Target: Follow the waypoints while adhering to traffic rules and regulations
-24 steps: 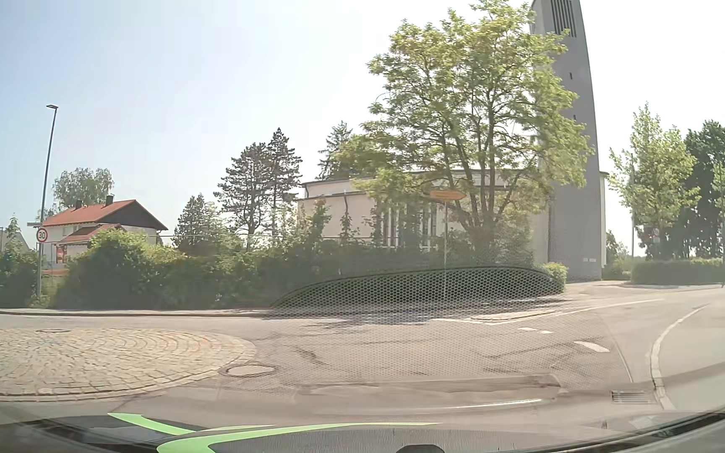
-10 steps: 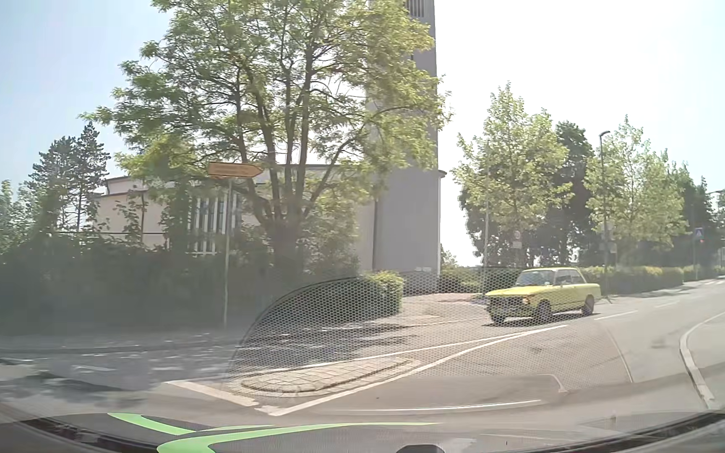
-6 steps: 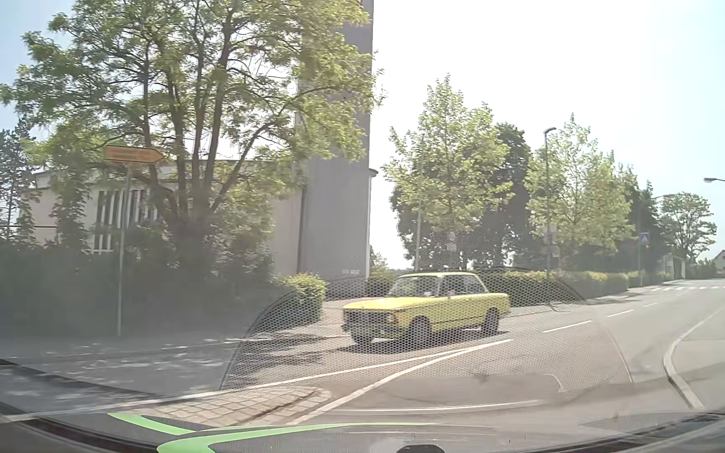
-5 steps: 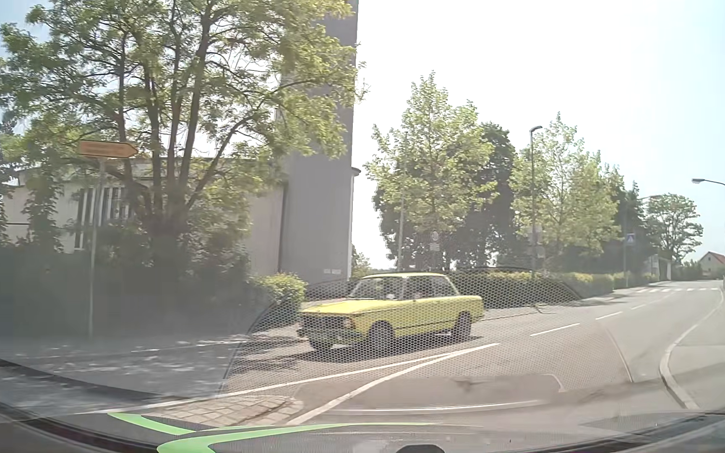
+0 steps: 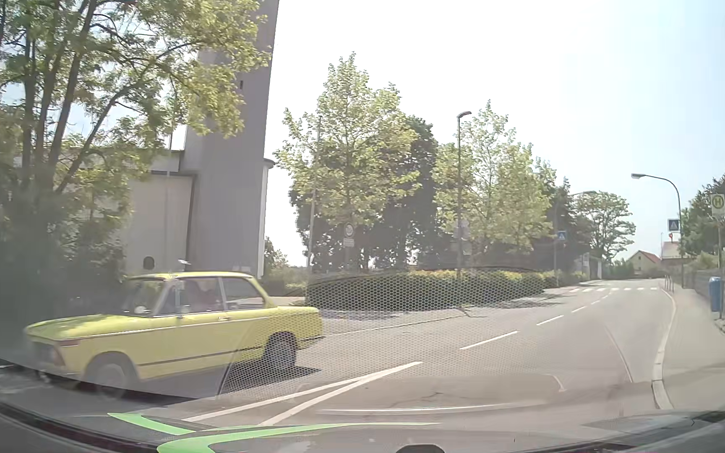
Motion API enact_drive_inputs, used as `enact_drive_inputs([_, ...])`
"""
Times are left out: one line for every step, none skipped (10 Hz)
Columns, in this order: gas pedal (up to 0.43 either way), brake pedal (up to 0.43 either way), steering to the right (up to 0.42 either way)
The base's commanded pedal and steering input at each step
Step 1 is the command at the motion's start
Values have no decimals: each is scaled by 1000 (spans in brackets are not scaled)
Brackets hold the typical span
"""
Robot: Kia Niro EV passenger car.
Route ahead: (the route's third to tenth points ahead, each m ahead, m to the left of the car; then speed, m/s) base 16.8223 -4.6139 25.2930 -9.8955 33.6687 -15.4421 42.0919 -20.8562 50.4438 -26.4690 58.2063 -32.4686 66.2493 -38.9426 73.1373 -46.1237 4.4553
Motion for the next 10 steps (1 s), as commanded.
enact_drive_inputs([130,0,267])
enact_drive_inputs([130,0,266])
enact_drive_inputs([130,0,271])
enact_drive_inputs([130,0,272])
enact_drive_inputs([138,0,271])
enact_drive_inputs([157,0,271])
enact_drive_inputs([169,0,271])
enact_drive_inputs([197,0,268])
enact_drive_inputs([197,0,266])
enact_drive_inputs([220,0,264])
